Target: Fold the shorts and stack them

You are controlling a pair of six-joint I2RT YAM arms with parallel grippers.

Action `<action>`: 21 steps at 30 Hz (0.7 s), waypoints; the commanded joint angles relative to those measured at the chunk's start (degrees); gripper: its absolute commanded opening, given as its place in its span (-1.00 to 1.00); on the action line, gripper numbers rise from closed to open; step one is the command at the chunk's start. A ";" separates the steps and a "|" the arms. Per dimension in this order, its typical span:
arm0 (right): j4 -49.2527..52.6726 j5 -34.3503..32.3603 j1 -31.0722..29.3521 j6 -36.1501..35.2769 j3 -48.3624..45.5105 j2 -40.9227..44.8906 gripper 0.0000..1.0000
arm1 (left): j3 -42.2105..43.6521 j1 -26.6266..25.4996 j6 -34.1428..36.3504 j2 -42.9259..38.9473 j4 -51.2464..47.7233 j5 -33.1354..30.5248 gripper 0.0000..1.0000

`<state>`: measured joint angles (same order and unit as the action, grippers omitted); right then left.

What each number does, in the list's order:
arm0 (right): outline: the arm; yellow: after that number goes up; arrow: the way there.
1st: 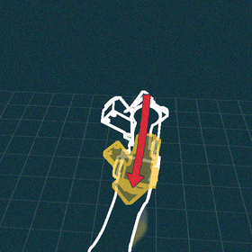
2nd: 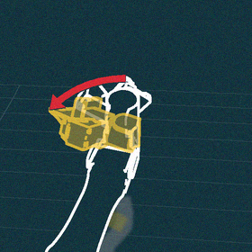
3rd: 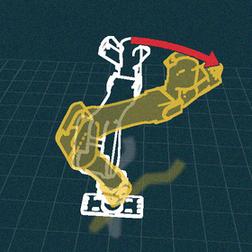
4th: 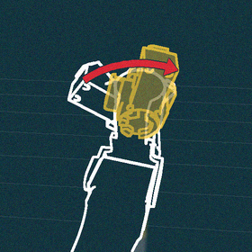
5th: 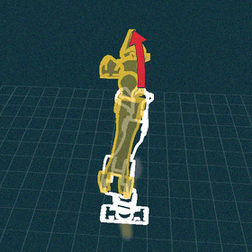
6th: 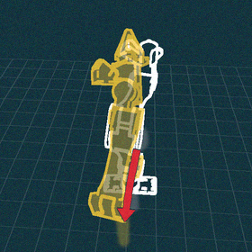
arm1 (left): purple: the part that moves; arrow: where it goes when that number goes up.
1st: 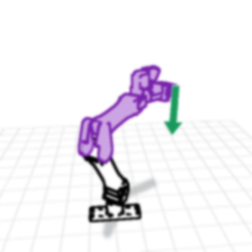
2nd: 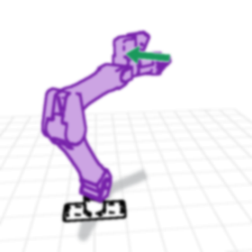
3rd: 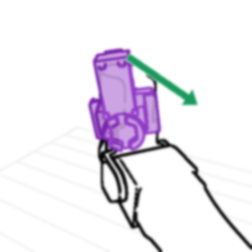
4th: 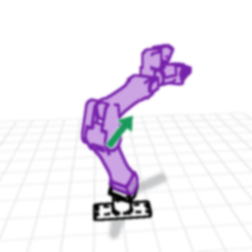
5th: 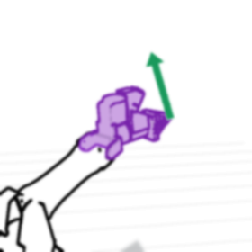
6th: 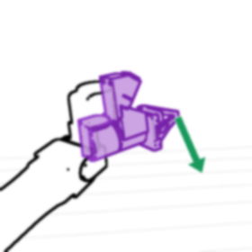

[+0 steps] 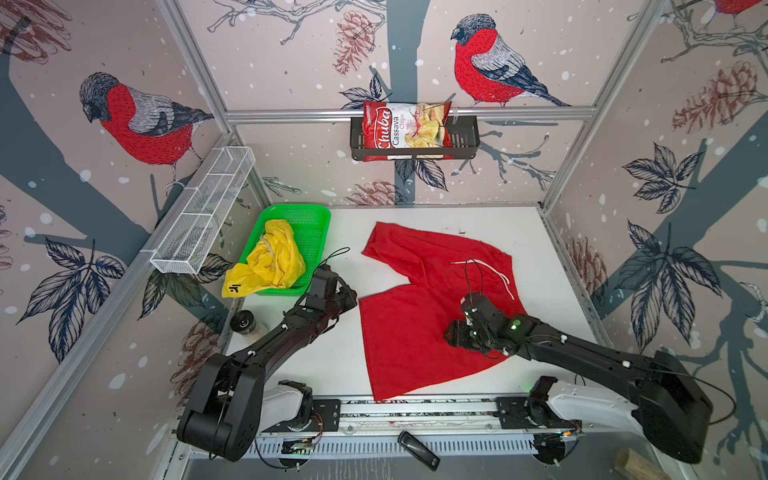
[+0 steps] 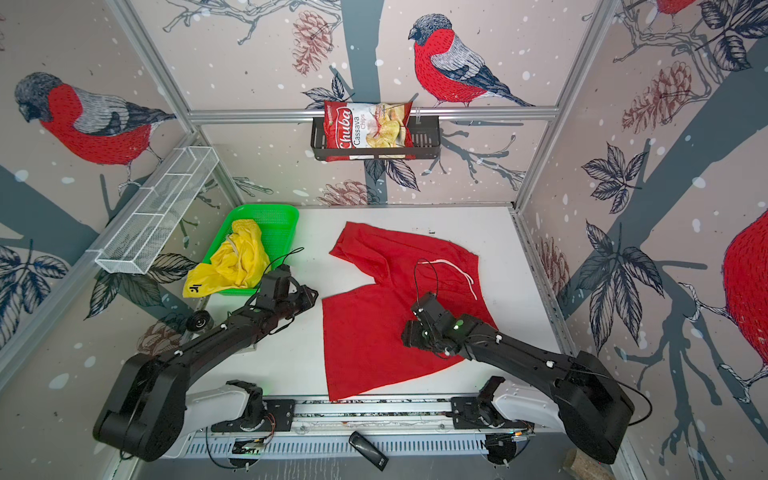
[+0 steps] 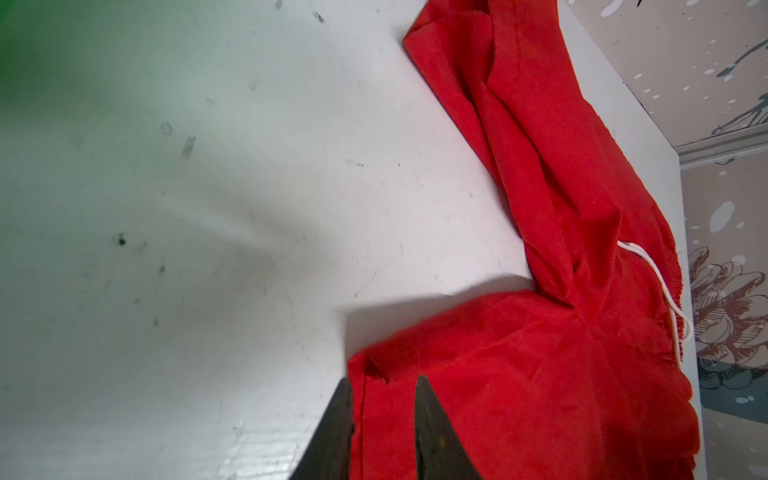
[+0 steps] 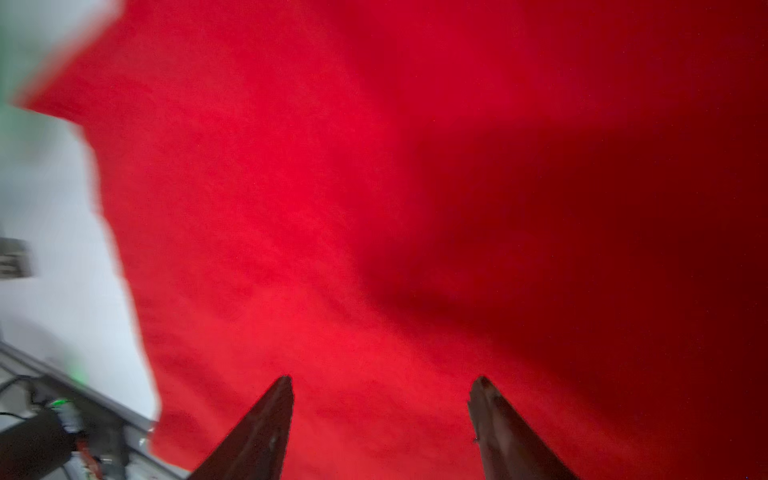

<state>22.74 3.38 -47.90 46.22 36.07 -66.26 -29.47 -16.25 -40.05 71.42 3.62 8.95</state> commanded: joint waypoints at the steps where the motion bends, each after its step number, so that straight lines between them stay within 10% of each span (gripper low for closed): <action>1: -0.62 -4.49 1.55 -11.52 7.59 -4.52 0.37 | -0.84 0.67 0.66 2.41 7.19 0.48 -0.45; 14: -7.51 -14.32 5.51 -50.08 48.06 -44.37 0.57 | -10.18 4.24 0.98 16.28 14.26 5.10 -0.41; 21: -7.47 -11.09 6.92 -55.07 64.16 -58.83 0.61 | -10.18 7.61 2.10 15.23 12.18 7.01 -0.39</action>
<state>15.92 -9.50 -41.58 -4.84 96.27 -121.97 -39.55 -9.50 -39.07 87.48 15.53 14.79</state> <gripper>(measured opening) 0.804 0.303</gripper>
